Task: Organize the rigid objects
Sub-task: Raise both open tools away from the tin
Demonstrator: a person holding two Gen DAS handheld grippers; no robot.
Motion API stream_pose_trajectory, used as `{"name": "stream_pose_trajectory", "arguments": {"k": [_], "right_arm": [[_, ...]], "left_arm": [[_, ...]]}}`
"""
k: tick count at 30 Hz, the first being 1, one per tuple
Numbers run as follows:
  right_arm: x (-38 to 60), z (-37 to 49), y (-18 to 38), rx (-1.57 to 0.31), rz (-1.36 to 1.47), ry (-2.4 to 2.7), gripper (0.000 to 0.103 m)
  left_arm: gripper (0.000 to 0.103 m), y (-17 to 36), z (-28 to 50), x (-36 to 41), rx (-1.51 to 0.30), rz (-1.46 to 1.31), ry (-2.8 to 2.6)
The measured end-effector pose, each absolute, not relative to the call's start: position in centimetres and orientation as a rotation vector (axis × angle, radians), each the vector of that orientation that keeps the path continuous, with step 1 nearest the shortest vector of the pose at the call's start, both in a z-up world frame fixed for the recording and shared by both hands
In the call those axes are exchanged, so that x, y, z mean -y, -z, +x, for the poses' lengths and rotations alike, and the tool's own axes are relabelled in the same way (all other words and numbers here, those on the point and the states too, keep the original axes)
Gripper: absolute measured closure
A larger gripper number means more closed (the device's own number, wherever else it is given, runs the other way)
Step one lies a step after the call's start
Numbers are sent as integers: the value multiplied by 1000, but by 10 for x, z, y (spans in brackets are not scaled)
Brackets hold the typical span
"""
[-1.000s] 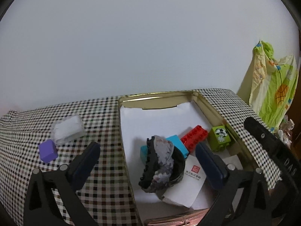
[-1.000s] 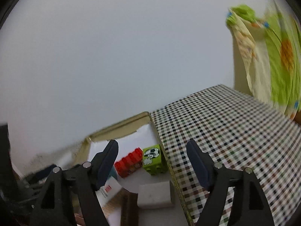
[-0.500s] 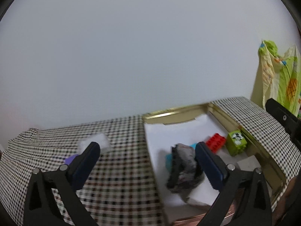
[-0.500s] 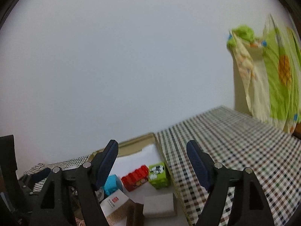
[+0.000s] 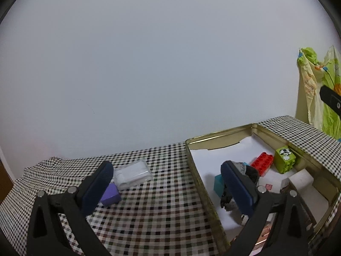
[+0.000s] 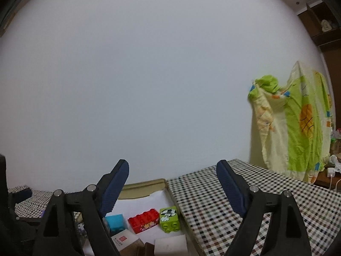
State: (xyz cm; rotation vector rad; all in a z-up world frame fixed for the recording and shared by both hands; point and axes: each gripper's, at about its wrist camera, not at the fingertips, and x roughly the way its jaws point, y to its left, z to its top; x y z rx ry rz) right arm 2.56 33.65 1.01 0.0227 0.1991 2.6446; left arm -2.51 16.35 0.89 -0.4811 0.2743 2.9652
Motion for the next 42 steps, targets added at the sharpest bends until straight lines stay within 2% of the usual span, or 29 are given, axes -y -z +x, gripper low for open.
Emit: {"name": "stream_pose_trajectory", "arguments": {"k": [6, 12, 16, 32, 42], "right_arm": [[-330, 33, -13, -160, 61, -2606, 17], [-328, 47, -15, -168, 101, -2561, 12], [-323, 55, -16, -166, 133, -2543, 2], [-314, 65, -16, -190, 141, -2536, 1], [-300, 66, -17, -137, 158, -2547, 1]], "left_arm": [[0, -9, -22, -159, -245, -472, -2933], [0, -9, -21, -157, -234, -495, -2914], [0, -9, -22, -155, -221, -514, -2907], [0, -7, -22, -153, -203, -563, -2875], [0, -6, -20, -153, -193, -557, -2874]]}}
